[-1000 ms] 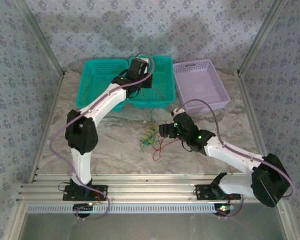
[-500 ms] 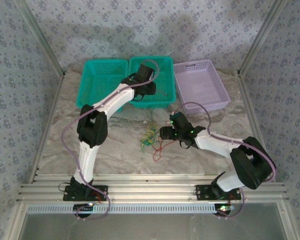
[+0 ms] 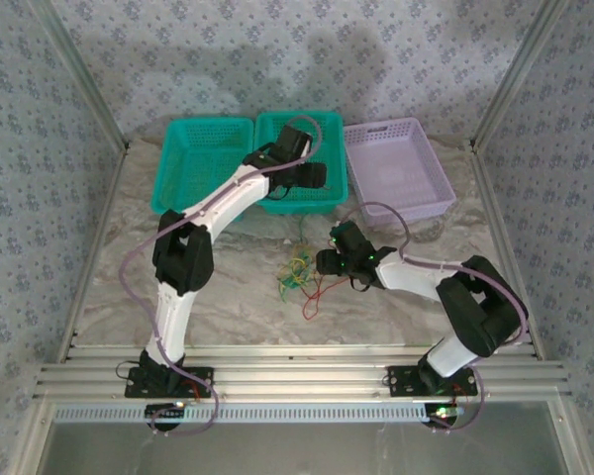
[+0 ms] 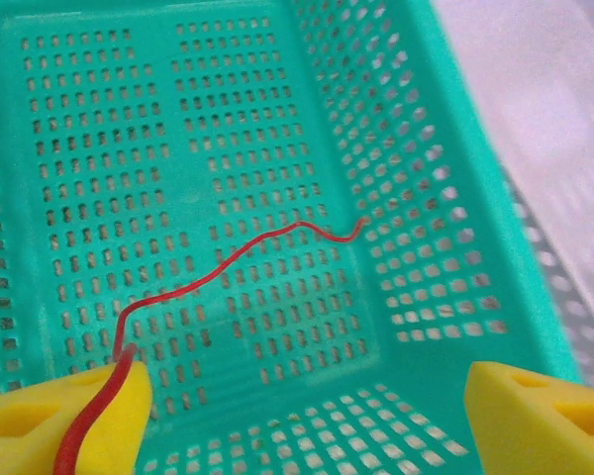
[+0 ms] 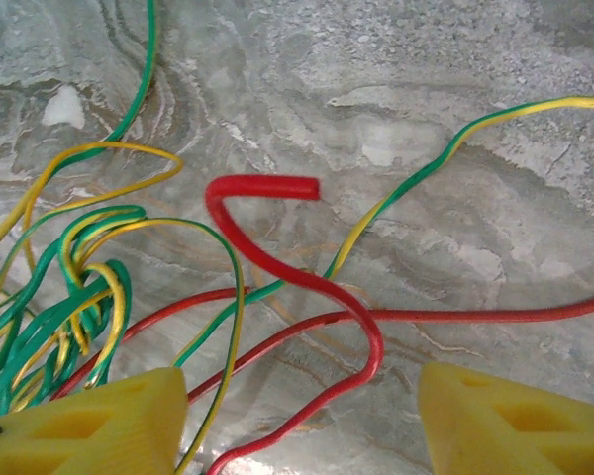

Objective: Untangle the cables

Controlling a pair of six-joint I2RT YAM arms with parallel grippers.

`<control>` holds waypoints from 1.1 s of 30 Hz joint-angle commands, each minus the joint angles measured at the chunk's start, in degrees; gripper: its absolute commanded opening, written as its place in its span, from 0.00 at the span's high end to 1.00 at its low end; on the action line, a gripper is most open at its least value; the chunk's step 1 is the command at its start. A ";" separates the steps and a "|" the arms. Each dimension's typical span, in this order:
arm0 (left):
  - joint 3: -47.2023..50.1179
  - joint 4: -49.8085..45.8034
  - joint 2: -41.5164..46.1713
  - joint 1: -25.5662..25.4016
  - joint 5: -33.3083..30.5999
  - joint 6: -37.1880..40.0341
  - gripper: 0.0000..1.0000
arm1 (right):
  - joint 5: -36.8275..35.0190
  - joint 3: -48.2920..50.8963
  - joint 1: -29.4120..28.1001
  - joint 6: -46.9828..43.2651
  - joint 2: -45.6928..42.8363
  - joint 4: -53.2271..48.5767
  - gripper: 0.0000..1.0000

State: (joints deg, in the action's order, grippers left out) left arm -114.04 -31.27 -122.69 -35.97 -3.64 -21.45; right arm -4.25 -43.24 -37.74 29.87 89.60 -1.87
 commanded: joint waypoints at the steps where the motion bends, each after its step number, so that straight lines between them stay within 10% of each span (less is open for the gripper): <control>1: 3.70 1.65 9.83 -1.25 1.76 0.75 0.16 | -2.41 -1.49 0.39 1.24 0.82 1.14 0.39; 11: 21.54 8.03 28.20 -2.14 2.01 -4.18 0.07 | 1.56 2.97 1.12 0.15 -4.70 7.49 0.40; 33: 34.13 7.77 30.19 0.75 0.56 -10.01 0.07 | 4.18 -2.12 3.64 -3.46 -8.92 3.01 0.25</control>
State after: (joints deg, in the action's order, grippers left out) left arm -80.44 -24.01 -91.88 -37.23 -2.55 -27.68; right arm -0.99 -44.05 -34.50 27.73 82.72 2.98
